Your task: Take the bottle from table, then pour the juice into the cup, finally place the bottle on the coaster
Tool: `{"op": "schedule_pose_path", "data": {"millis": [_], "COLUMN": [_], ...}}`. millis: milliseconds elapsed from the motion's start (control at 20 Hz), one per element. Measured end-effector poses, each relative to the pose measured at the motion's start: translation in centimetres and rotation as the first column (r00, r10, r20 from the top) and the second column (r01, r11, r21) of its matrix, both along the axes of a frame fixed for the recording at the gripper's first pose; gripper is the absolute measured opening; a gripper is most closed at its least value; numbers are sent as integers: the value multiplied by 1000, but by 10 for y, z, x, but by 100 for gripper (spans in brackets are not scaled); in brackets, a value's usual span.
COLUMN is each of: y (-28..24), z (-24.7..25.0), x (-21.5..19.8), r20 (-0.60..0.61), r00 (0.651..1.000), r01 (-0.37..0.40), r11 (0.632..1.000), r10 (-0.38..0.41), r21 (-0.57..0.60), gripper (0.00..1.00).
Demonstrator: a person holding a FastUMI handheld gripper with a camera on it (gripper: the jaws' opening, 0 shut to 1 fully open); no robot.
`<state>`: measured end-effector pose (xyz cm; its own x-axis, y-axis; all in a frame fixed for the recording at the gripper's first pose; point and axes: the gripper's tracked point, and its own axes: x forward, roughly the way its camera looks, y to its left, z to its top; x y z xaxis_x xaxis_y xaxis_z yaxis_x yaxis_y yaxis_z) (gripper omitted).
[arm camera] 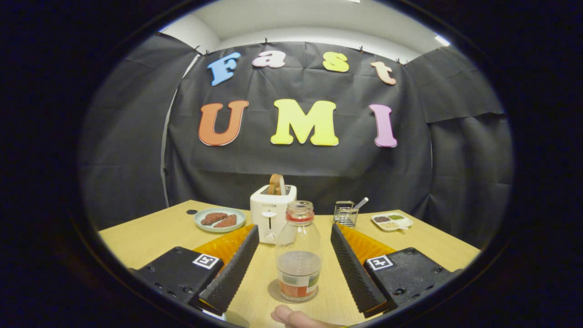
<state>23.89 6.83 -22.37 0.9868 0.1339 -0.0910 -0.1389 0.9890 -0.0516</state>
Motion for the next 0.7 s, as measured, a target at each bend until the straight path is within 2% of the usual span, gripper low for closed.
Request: {"op": "schedule_pose_path", "data": {"millis": [250,700], "y": [-2,-37], "z": [52,140], "x": [-40,-101], "r20": [41,3], "r00": [999,992], "r01": [1,127], "r11": [1000,989], "r10": [-1,-128], "r21": [15,79], "gripper": [100,100]}}
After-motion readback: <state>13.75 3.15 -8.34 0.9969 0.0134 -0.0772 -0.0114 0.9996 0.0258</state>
